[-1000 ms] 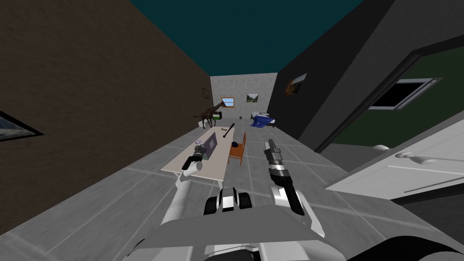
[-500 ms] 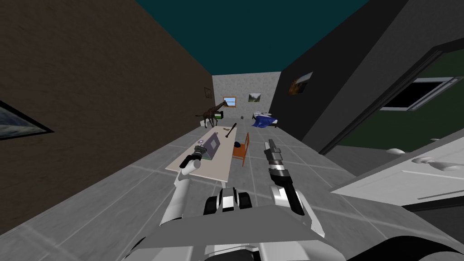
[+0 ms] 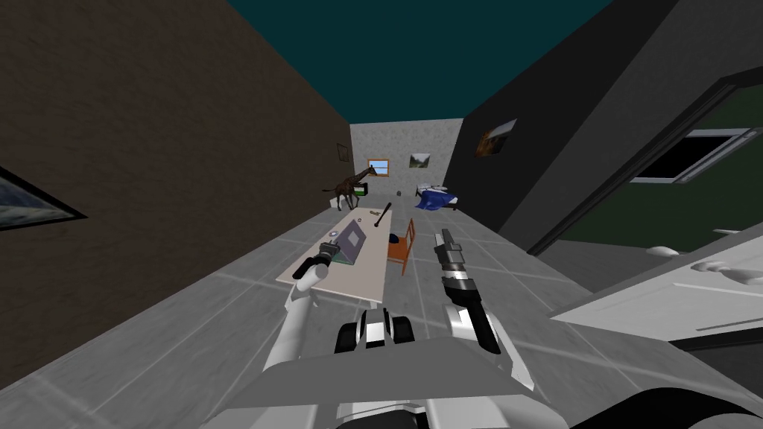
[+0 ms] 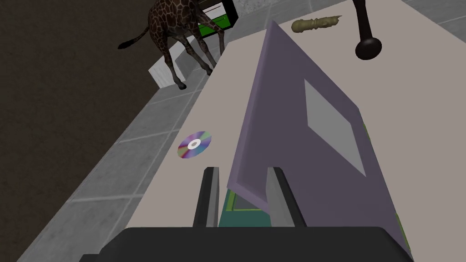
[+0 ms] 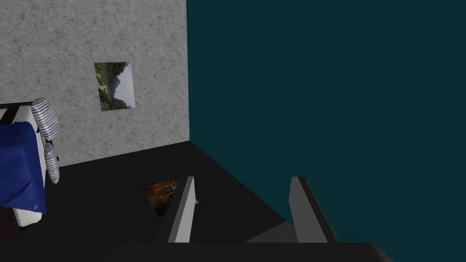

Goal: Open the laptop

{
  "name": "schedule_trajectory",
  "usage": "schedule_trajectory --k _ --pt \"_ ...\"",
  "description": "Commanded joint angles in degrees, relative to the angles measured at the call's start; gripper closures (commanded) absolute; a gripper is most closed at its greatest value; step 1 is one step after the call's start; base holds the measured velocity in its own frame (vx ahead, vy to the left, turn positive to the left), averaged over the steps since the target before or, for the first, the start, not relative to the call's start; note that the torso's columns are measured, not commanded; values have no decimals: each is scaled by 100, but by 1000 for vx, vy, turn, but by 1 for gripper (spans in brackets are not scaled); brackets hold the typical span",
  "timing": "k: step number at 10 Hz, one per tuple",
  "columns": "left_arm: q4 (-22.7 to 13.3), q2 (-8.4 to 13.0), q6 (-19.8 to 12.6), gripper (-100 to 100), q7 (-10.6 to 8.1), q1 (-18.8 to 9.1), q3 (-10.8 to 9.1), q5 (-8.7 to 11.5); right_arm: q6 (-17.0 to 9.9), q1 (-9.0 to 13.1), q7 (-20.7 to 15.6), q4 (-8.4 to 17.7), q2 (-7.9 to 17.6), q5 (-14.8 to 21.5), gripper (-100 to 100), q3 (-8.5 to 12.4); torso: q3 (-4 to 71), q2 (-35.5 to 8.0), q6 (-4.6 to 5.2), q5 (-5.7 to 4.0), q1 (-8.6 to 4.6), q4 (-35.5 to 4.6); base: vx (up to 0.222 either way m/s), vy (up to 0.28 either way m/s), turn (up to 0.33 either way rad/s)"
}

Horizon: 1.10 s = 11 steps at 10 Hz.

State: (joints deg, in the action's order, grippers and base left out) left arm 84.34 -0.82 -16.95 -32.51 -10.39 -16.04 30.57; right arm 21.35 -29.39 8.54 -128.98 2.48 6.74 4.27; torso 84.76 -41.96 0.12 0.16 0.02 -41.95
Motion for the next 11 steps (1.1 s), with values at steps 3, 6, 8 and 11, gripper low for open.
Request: schedule_trajectory --k 3,6,8,11 --pt "-37 -121 -357 100 -470 199 -96 458 0 1 0 0 -1 0 0 -1 -6 -11 26 2 -38 13 15 73 -55" --pt "-49 -90 -274 100 -581 210 -141 667 0 1 0 0 -1 0 0 -1 -1 -2 11 -4 -23 -1 1 65 -27" --pt "-193 -111 -187 100 -702 343 -85 973 0 1 0 0 0 0 0 -1 2 8 24 1 0 -7 10 104 -132" --pt "-337 -132 -100 100 -824 476 -29 1363 0 1 0 0 0 0 0 0 12 22 27 7 -23 15 7 95 -84"
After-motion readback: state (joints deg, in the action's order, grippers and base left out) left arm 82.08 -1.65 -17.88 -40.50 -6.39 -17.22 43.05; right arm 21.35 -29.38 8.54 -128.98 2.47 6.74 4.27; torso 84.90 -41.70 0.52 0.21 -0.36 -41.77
